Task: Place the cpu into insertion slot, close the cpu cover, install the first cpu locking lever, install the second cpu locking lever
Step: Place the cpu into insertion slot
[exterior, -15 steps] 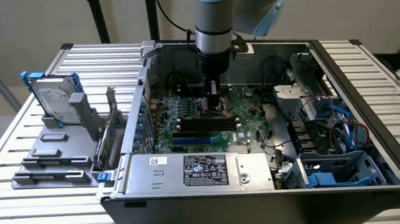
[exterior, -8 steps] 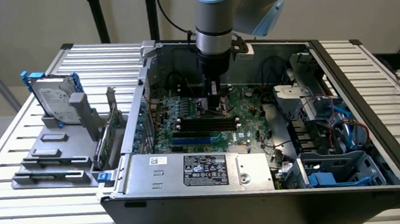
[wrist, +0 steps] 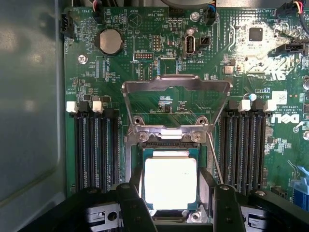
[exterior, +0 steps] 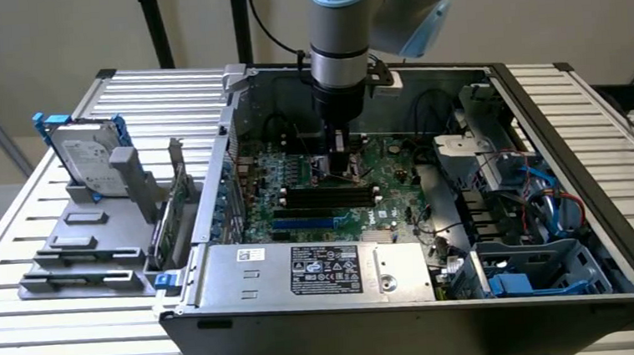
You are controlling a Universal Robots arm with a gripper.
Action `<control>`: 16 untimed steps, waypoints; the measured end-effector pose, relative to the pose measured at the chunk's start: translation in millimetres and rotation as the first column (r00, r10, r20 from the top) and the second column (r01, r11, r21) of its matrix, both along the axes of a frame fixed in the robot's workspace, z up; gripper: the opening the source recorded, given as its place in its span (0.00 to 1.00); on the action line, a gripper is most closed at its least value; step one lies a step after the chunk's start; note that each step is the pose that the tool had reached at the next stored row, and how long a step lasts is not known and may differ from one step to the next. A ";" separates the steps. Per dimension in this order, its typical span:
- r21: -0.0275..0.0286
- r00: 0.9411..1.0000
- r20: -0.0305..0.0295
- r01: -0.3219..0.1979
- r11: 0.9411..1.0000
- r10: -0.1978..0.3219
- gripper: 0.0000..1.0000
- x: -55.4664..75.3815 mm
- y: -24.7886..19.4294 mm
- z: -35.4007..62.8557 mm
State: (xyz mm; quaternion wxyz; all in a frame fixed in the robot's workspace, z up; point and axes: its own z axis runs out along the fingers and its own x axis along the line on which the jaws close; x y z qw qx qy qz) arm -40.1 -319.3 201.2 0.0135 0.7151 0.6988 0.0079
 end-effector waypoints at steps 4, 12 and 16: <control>-0.002 1.000 0.000 0.000 1.000 0.000 0.55 0.1 0.3 -1.4; -0.006 1.000 -0.002 0.000 1.000 0.000 0.55 0.1 1.1 -3.3; -0.006 1.000 -0.004 0.002 1.000 -0.002 0.55 0.1 1.6 -3.9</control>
